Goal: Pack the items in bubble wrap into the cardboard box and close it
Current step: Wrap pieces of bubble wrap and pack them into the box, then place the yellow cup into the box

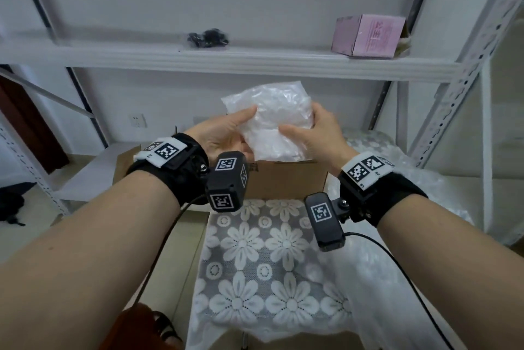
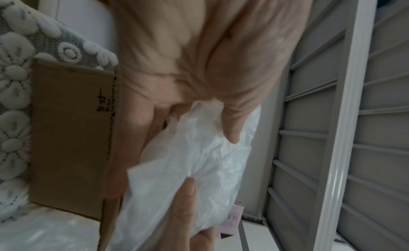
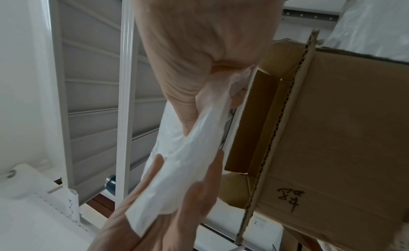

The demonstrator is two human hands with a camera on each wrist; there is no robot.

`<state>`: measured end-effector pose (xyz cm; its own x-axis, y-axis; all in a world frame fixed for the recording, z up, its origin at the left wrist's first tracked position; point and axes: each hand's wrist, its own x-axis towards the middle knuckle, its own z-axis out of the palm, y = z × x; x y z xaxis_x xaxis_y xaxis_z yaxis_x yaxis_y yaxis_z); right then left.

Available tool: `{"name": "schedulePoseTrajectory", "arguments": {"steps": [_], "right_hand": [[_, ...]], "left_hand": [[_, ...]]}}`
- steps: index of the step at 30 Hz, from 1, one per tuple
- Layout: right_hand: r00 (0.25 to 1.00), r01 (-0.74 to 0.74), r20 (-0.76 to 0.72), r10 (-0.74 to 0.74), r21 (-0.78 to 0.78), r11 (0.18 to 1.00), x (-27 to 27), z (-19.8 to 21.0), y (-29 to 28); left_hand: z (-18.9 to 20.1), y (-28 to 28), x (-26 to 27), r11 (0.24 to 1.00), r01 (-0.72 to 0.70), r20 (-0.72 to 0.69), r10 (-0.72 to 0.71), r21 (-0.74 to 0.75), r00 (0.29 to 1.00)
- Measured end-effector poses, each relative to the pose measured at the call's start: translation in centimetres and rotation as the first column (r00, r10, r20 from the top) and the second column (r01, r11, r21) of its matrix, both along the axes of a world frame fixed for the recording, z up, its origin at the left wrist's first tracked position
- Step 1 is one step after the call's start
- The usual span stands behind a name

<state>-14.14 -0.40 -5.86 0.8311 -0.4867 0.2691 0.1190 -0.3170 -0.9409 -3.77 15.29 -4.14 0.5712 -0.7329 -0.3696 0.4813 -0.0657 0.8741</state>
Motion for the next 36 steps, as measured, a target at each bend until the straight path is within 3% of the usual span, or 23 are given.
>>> {"name": "schedulePoseTrajectory", "arguments": {"steps": [5, 8, 12, 15, 18, 20, 26, 31, 36], "right_hand": [[0.999, 0.02, -0.034, -0.02, -0.01, 1.0, 1.7, -0.1, -1.3], [0.996, 0.041, -0.073, -0.045, -0.052, 0.998, 2.8, -0.5, -1.9], [0.977, 0.188, -0.091, -0.191, -0.038, 0.981, 4.0, -1.3, -2.3], [0.93, 0.271, -0.221, -0.292, -0.122, 0.955, 4.7, -2.8, -2.8], [0.847, 0.032, -0.486, -0.215, -0.357, 0.934, 5.2, -4.1, -3.2], [0.784, -0.099, -0.587, -0.202, -0.44, 0.893, 5.5, -4.3, -3.2], [0.623, -0.262, -0.762, -0.176, -0.416, 0.871, 6.4, -4.1, -3.5], [0.61, -0.27, -0.778, -0.15, -0.382, 0.884, 6.7, -3.9, -4.0], [0.603, -0.296, -0.77, -0.209, -0.46, 0.837, 6.9, -3.7, -3.7]], "left_hand": [[-0.2, -0.9, 0.4, 0.998, 0.048, -0.075, -0.051, -0.036, 0.996], [-0.3, -1.7, 1.0, 0.991, -0.07, -0.144, 0.054, -0.111, 0.988], [-1.0, -2.9, 2.3, 0.952, -0.225, -0.073, 0.214, -0.208, 0.974], [-2.1, -3.4, 3.2, 0.914, -0.33, -0.101, 0.315, -0.234, 0.944], [-3.7, -4.0, 4.0, 0.891, -0.405, -0.088, 0.395, -0.207, 0.914], [-4.7, -4.3, 4.4, 0.869, -0.463, -0.063, 0.459, -0.178, 0.886], [-5.7, -4.2, 5.0, 0.807, -0.579, -0.049, 0.577, -0.116, 0.815], [-5.8, -4.4, 4.6, 0.79, -0.607, -0.027, 0.607, -0.083, 0.794], [-5.8, -4.2, 4.1, 0.833, -0.548, -0.001, 0.55, -0.069, 0.835]]}}
